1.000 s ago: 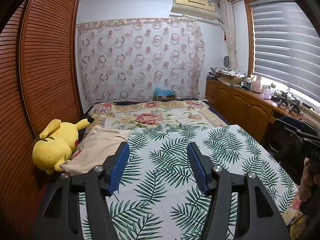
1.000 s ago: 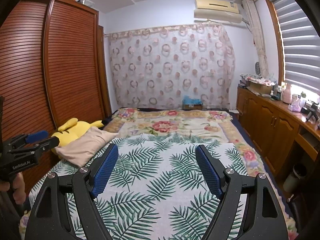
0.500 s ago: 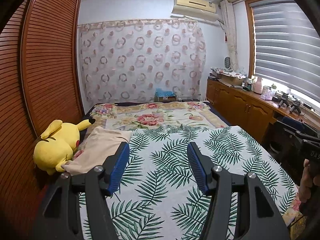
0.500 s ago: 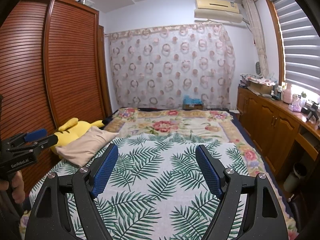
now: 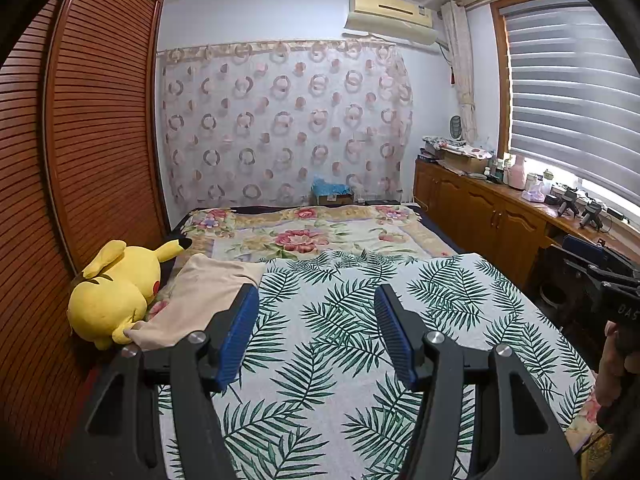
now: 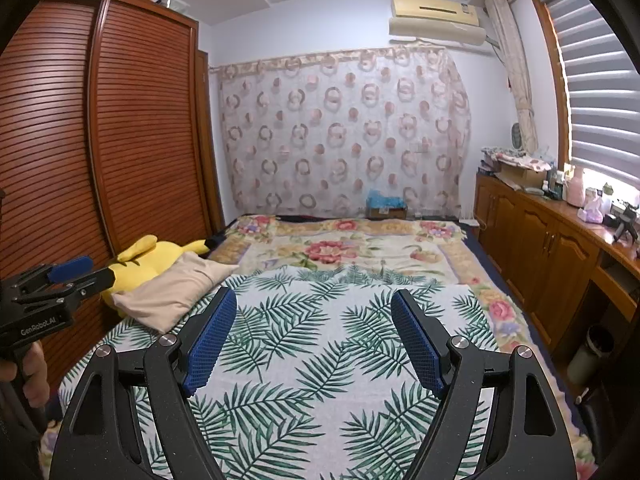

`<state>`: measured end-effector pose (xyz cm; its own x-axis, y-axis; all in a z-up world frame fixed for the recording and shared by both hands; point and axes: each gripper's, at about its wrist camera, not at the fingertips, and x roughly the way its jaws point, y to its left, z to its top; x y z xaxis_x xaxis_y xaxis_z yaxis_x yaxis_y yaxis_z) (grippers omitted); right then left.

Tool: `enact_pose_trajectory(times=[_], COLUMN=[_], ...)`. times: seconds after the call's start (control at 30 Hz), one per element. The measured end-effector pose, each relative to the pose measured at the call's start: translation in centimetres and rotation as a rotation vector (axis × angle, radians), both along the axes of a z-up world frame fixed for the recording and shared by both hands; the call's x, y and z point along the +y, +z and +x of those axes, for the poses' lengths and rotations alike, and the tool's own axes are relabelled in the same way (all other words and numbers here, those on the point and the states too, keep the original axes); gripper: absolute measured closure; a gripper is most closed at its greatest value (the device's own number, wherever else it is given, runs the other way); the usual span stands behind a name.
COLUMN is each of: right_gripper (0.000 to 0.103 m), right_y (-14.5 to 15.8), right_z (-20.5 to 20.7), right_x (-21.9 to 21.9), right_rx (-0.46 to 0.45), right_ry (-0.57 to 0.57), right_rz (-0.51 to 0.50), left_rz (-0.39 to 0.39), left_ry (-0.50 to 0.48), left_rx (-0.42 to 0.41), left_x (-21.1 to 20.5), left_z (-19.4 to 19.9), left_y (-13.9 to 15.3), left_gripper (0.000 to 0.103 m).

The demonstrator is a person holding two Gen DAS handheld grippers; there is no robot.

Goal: Fold small clothes

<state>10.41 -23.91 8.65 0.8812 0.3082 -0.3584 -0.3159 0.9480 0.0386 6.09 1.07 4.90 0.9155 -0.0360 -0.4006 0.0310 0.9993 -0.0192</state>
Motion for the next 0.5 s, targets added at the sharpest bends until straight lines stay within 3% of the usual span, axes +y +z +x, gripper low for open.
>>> enact_pose_trajectory(times=[0.5], right_gripper=[0.021], right_y=[0.05], right_z=[-0.15], right_x=[-0.01], right_rx=[0.001], right_ry=[0.001], right_rz=[0.000], left_rz=[0.000], left_ry=[0.000], left_rx=[0.000], left_x=[0.00], left_z=[-0.08], left_y=[-0.11], left_gripper=[0.044])
